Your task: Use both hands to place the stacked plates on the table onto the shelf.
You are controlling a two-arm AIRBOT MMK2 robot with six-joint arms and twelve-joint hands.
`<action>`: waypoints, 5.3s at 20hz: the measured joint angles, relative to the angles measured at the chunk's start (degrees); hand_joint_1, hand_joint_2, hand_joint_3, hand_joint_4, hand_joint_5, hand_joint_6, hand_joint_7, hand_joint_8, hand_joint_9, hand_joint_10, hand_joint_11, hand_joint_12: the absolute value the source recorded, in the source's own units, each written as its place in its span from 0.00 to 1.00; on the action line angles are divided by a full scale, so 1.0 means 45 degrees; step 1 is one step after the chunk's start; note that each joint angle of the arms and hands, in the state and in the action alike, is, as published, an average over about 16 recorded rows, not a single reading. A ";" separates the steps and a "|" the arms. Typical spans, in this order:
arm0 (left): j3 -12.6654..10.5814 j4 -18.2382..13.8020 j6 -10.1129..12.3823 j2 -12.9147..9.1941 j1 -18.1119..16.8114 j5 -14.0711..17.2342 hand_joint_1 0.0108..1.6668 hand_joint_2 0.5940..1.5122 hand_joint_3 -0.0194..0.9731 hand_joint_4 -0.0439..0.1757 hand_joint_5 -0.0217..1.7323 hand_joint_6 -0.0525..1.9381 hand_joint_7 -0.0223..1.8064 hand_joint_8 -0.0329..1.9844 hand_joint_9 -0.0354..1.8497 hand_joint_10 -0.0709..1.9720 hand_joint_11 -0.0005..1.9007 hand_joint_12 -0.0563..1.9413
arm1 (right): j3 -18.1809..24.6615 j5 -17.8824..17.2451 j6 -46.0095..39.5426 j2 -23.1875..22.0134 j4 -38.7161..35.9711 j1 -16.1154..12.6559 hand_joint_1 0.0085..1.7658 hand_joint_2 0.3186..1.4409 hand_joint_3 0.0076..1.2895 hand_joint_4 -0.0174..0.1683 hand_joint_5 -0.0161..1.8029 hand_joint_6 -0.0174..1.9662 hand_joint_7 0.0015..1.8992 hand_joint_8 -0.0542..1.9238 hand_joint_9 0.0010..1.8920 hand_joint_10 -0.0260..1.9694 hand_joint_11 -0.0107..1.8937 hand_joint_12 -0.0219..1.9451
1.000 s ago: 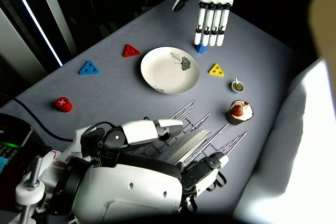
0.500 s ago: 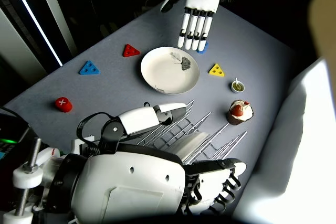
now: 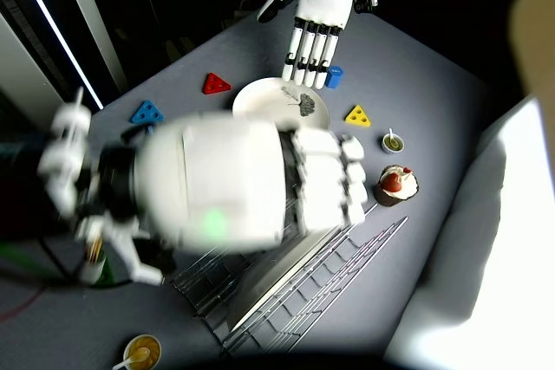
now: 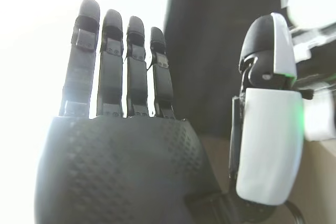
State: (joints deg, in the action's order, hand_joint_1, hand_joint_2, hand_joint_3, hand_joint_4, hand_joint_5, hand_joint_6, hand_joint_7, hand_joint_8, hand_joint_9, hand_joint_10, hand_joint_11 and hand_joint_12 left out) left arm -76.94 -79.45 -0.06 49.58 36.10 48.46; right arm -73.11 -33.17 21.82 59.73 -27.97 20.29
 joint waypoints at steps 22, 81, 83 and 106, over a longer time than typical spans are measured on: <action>0.0332 0.0345 -0.0001 0.0292 0.0886 -0.0039 0.02 0.43 0.01 0.16 0.09 0.02 0.12 0.02 0.13 0.04 0.10 0.03 | 0.3073 -0.1312 0.8212 0.0553 -0.1040 0.2759 0.56 0.46 0.00 0.12 0.10 0.01 0.07 0.04 0.06 0.02 0.11 0.02; -0.0549 0.0853 0.0021 0.0760 0.2039 0.0365 0.01 0.44 0.01 0.18 0.08 0.02 0.10 0.01 0.12 0.03 0.09 0.03 | 0.1391 -0.0438 1.0806 0.4374 -0.0065 0.1766 0.80 0.56 0.00 0.07 0.51 0.39 0.55 0.33 0.59 0.41 0.61 0.32; -0.0636 0.1213 0.0016 0.0717 0.1899 0.0287 0.01 0.44 0.01 0.18 0.08 0.02 0.10 0.01 0.12 0.03 0.09 0.03 | 0.1765 -0.0366 1.0791 0.4092 0.0332 0.1740 0.79 0.56 0.00 0.07 0.52 0.40 0.56 0.33 0.60 0.40 0.63 0.27; -0.1927 0.2898 -0.0003 -0.0191 -0.0123 -0.0042 0.03 0.44 0.01 0.22 0.09 0.04 0.11 0.02 0.11 0.04 0.08 0.03 | 0.5919 0.2023 0.5447 -0.1001 0.5187 -0.1759 0.82 0.56 0.00 0.05 0.58 0.38 0.68 0.10 0.69 0.20 0.55 0.61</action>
State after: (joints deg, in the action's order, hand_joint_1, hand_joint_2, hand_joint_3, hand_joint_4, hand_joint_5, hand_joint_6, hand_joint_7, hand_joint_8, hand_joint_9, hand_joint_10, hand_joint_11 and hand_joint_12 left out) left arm -85.61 -66.41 -0.08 48.72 35.55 48.27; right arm -46.48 -24.07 46.33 55.23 -4.63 12.38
